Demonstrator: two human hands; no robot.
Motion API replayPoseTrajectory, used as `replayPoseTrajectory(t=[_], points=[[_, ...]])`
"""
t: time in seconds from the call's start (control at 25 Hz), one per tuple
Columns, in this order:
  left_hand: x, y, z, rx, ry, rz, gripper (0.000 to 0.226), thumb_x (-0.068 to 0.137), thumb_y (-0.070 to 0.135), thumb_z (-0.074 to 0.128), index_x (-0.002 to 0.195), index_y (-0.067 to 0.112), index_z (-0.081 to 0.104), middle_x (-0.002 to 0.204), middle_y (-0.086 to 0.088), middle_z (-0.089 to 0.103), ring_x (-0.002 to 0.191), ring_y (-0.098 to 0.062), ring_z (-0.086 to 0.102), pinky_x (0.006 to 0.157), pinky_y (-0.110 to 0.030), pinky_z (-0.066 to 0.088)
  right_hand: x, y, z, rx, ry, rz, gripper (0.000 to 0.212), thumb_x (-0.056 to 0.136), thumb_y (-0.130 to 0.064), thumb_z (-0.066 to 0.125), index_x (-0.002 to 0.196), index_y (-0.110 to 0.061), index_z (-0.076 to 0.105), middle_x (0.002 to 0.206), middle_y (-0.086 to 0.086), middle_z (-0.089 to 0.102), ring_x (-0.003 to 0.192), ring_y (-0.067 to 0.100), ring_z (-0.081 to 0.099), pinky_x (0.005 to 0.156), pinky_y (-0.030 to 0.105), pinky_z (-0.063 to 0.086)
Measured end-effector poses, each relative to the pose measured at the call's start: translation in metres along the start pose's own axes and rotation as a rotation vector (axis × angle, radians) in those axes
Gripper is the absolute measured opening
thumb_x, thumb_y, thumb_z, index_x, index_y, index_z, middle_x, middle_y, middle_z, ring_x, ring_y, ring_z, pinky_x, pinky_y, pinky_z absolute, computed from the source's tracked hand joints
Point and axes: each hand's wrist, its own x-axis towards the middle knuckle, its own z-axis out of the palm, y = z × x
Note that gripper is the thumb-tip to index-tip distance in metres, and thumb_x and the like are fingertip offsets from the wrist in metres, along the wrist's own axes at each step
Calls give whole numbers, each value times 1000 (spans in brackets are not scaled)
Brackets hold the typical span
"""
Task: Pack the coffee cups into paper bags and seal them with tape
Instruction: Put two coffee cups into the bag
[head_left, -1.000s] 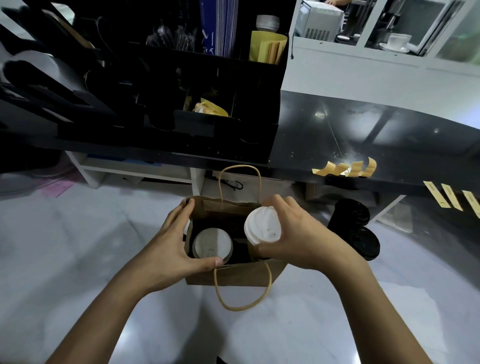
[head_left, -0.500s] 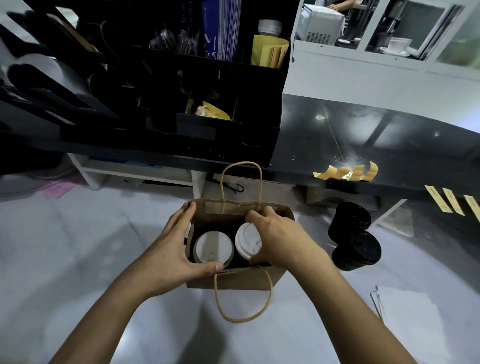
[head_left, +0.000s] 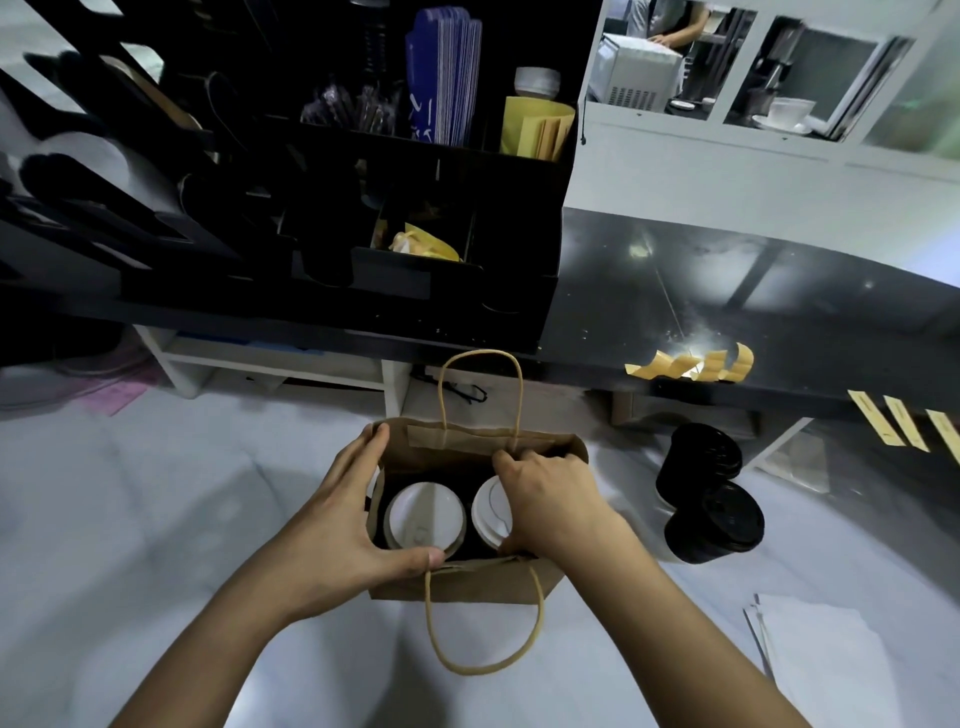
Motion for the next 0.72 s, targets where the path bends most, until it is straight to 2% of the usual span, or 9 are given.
replayPoseTrajectory(t=[0.12,0.28,0.4,0.56,0.72], points=[[-1,1,1,-2,-2,3,136,53,75,81,153,52,-10,157,37,-12,145,-12,28,110,-35,43,-2,5,-3,25,-90,-11,68,86,-34,76,142,-17,42,127,5,64,116,25,62,98,38,46],[-1,2,1,-2,-1,-1,135,54,73,81,153,51,-8,158,36,-11,143,-11,30,108,-32,44,0,6,-5,-48,-96,-27,61,91,-20,68,145,-14,41,123,5,67,113,25,64,96,36,46],[0,3,1,-6,-3,-1,135,56,71,82,154,50,-8,158,36,-11,143,-12,31,107,-34,45,4,2,-4,-70,-90,-32,48,93,-18,65,138,-14,47,119,4,68,109,25,66,87,33,44],[0,3,2,-13,-1,0,134,58,68,83,154,49,-9,158,35,-11,144,-11,29,107,-25,38,5,-6,-1,-131,-77,-35,41,97,-14,58,136,-12,48,118,5,68,107,25,67,78,31,41],[-2,4,2,-23,3,-1,133,61,64,84,155,47,-9,160,32,-12,146,-9,23,108,-22,33,6,-5,3,-160,-68,-26,39,98,-12,54,137,-12,49,116,4,69,105,24,67,73,30,41]])
